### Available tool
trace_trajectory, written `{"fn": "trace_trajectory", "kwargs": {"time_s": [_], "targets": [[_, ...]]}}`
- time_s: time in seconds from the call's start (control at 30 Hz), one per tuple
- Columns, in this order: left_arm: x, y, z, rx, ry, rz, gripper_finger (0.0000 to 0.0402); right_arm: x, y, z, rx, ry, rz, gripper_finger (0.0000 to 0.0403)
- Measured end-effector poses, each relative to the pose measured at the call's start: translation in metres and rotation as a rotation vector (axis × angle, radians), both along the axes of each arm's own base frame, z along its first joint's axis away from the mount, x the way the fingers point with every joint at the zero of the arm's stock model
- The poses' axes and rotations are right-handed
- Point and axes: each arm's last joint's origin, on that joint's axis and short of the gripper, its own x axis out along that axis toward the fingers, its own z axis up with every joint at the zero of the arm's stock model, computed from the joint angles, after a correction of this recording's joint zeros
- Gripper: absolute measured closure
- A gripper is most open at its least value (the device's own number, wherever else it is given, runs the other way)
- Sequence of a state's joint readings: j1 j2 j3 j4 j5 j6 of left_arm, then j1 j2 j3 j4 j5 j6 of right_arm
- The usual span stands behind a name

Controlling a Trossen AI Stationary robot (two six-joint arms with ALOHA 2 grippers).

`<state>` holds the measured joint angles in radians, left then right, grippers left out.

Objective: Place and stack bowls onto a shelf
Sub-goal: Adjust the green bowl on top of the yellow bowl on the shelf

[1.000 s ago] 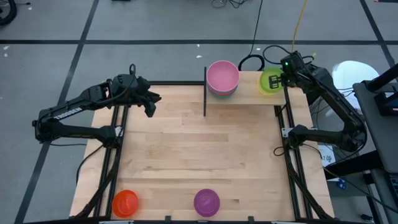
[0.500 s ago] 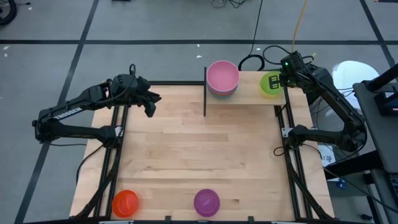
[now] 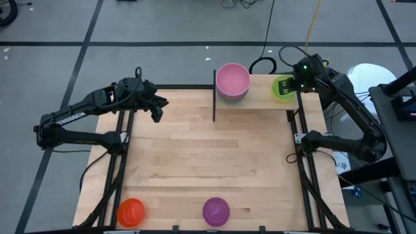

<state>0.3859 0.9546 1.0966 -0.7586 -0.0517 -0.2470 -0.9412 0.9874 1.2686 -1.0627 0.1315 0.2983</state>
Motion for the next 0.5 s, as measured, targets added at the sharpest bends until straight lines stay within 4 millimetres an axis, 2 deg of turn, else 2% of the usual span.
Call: {"fn": "trace_trajectory", "kwargs": {"time_s": [0.13,0.23,0.4,0.5], "targets": [[0.0,0.0,0.0,0.0,0.0,0.0,0.0321,0.008,0.0,0.005,-0.051,-0.054,0.054,0.032],[0.0,0.0,0.0,0.0,0.0,-0.001,0.0321,0.015,-0.005,0.005,-0.101,-0.035,-0.002,0.0338],[0.0,0.0,0.0,0.0,0.0,-0.001,0.0321,0.021,-0.004,0.001,-0.134,0.054,-0.072,0.0395],[0.0,0.0,0.0,0.0,0.0,-0.001,0.0321,0.022,-0.001,0.001,-0.146,0.08,-0.107,0.0398]]}}
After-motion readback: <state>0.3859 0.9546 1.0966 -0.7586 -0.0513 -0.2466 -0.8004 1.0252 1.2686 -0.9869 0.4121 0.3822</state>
